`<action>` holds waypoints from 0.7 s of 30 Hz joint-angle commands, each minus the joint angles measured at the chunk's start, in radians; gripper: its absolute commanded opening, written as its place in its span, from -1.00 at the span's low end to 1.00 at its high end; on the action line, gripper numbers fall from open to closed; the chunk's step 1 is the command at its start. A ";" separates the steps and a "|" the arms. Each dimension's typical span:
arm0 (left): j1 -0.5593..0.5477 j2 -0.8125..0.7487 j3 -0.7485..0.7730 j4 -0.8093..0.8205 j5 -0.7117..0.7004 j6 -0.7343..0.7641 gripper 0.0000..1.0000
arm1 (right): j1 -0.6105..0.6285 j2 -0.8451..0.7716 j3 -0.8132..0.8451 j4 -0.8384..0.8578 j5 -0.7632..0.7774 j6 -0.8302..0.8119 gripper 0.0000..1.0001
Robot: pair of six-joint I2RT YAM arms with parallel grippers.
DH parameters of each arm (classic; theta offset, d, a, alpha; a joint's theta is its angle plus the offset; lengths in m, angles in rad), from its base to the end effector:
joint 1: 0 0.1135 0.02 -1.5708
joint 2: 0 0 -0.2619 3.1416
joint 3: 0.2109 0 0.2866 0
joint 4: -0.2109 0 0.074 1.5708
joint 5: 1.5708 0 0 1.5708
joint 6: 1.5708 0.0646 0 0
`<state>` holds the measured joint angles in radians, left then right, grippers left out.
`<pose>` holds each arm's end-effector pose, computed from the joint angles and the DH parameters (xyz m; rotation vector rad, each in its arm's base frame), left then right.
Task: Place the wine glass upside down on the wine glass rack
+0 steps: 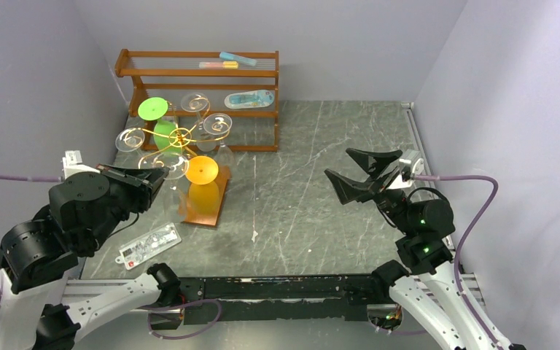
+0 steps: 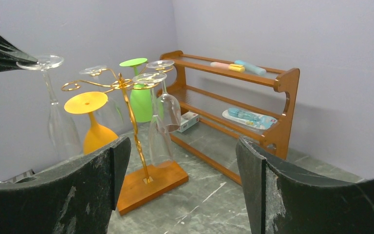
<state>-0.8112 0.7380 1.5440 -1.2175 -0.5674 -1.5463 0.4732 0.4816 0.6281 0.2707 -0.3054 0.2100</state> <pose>0.0904 -0.0448 0.4821 -1.0833 1.7428 -0.9949 0.1517 0.0995 0.3900 -0.4303 1.1300 0.7765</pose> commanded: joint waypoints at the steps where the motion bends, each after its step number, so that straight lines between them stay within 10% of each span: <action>1: 0.006 0.019 0.002 0.025 -0.183 0.000 -0.90 | 0.005 0.003 -0.004 0.004 0.015 0.004 0.65; 21: 0.005 0.064 -0.155 0.210 -0.441 -0.064 -0.90 | 0.005 0.009 -0.001 -0.034 0.035 -0.029 0.64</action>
<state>-0.8112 0.8135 1.4147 -1.0706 -0.8722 -1.5715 0.4732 0.4885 0.6281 0.2550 -0.2790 0.1970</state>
